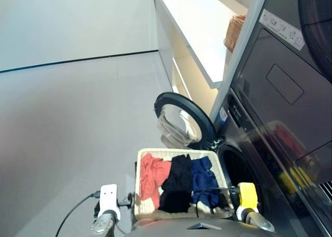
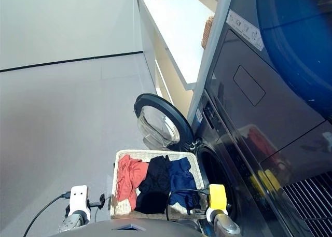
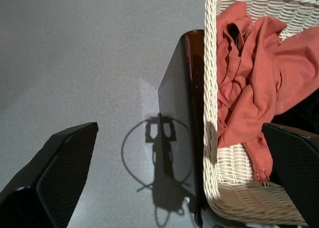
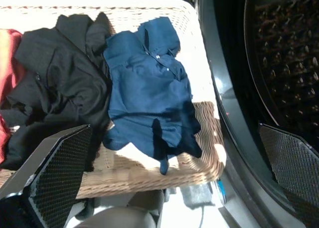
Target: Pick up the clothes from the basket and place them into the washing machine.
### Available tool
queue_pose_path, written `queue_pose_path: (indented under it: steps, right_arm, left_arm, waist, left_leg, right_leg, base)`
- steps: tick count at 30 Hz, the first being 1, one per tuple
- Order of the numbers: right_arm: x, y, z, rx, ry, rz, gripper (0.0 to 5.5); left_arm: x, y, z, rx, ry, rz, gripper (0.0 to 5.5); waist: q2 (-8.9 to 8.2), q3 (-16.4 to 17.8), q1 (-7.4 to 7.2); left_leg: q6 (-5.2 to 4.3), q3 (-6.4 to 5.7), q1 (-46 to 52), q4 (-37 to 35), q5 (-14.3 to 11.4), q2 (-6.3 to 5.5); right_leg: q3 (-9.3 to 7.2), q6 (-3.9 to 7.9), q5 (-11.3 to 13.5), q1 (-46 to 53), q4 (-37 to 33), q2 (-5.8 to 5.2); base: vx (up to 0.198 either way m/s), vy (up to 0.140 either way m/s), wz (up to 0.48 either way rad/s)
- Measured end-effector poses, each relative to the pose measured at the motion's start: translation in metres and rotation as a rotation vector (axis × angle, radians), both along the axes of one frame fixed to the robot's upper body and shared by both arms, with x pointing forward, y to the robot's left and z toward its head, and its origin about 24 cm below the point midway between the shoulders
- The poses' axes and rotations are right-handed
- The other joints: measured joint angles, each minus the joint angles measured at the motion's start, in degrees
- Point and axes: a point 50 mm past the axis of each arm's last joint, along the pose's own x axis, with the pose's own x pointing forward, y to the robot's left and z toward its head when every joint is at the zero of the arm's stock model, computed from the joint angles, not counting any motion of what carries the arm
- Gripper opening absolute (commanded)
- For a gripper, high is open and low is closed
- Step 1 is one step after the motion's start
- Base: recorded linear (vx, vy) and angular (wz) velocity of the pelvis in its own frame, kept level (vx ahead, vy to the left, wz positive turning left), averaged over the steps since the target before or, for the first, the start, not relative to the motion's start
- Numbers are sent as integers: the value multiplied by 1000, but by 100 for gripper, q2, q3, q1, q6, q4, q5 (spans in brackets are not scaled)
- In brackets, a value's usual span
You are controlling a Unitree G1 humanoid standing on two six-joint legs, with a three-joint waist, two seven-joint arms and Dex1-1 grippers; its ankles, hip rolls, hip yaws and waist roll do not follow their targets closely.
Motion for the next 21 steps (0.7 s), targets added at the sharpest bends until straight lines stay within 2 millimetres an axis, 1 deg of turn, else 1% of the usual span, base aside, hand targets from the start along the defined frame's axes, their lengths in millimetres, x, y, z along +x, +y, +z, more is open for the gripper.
queue_pose_path:
  steps: [5, 13, 14, 15, 21]
  right_arm:
    - [2, 0, 1, 2, -6, 2, 550]
    - [6, 3, 4, 13, -26, 18, 550]
    - [7, 3, 4, 15, -31, 22, 550]
    - [9, 4, 5, 16, -37, 26, 550]
    - [25, 7, 11, 13, -78, 77, 550]
  left_arm:
    - [1, -1, 0, -2, -1, -2, 550]
    - [7, -3, 1, -4, -14, -14, 550]
    - [8, -3, 2, -4, -18, -16, 550]
    - [11, -4, 2, -4, -24, -23, 550]
    - [35, -8, 10, 0, -85, -53, 550]
  waist:
    - [43, -25, -2]
    - [47, -16, -1]
    - [46, -13, -3]
    - [46, -13, -3]
    - [36, 18, -8]
  left_leg:
    - [0, -1, 3, -2, 0, 0]
    - [-2, -1, -14, -4, -2, 0]
    - [-6, -1, -17, -4, -4, 0]
    - [-32, -2, -32, -4, -21, 0]
    - [-3, -2, -232, 0, 21, 3]
  right_leg:
    - [-2, 2, -1, 3, 0, 0]
    - [-2, 3, -3, -13, 0, 0]
    - [-2, 4, -3, -16, 0, 0]
    - [-2, 4, -3, -31, 0, -1]
    - [-12, -10, 9, -232, 0, 1]
  base:
    - [0, 0, 0]
    - [0, 0, 0]
    - [0, 0, 0]
    - [0, 0, 0]
    - [-10, 0, 4]
